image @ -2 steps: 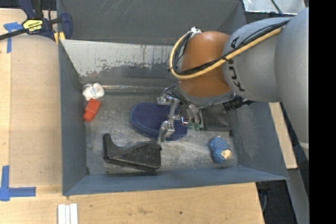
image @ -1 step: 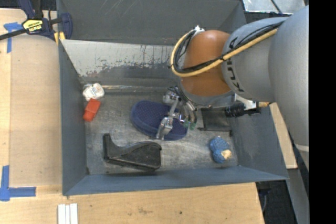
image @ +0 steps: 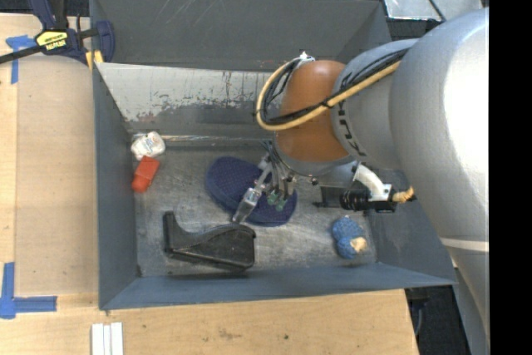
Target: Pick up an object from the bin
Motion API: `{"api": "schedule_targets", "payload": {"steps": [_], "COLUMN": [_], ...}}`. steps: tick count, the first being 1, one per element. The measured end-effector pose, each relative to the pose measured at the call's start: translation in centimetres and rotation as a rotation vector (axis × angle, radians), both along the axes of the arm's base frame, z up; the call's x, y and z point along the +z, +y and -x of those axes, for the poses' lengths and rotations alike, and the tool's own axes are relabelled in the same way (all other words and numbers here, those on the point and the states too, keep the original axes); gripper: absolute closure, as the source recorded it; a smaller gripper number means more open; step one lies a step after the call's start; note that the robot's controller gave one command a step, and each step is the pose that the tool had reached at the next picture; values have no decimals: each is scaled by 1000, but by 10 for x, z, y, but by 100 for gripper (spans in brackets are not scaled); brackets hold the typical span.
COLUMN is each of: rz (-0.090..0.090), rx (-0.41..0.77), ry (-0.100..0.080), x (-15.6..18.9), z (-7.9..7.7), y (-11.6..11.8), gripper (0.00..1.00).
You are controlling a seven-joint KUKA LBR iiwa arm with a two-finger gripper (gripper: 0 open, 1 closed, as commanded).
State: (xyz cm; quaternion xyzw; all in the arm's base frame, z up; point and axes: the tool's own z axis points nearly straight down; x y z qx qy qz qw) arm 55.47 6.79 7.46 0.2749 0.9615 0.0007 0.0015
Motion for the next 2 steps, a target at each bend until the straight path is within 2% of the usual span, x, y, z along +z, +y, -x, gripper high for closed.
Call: {"api": "schedule_targets", "payload": {"steps": [1,2], "rz": [-1,-2], "rx": [-173,-172], "ry": [-9,-11], "x": [0,2], "z": [7,6], "y": [8,8], "gripper": [0,100]}}
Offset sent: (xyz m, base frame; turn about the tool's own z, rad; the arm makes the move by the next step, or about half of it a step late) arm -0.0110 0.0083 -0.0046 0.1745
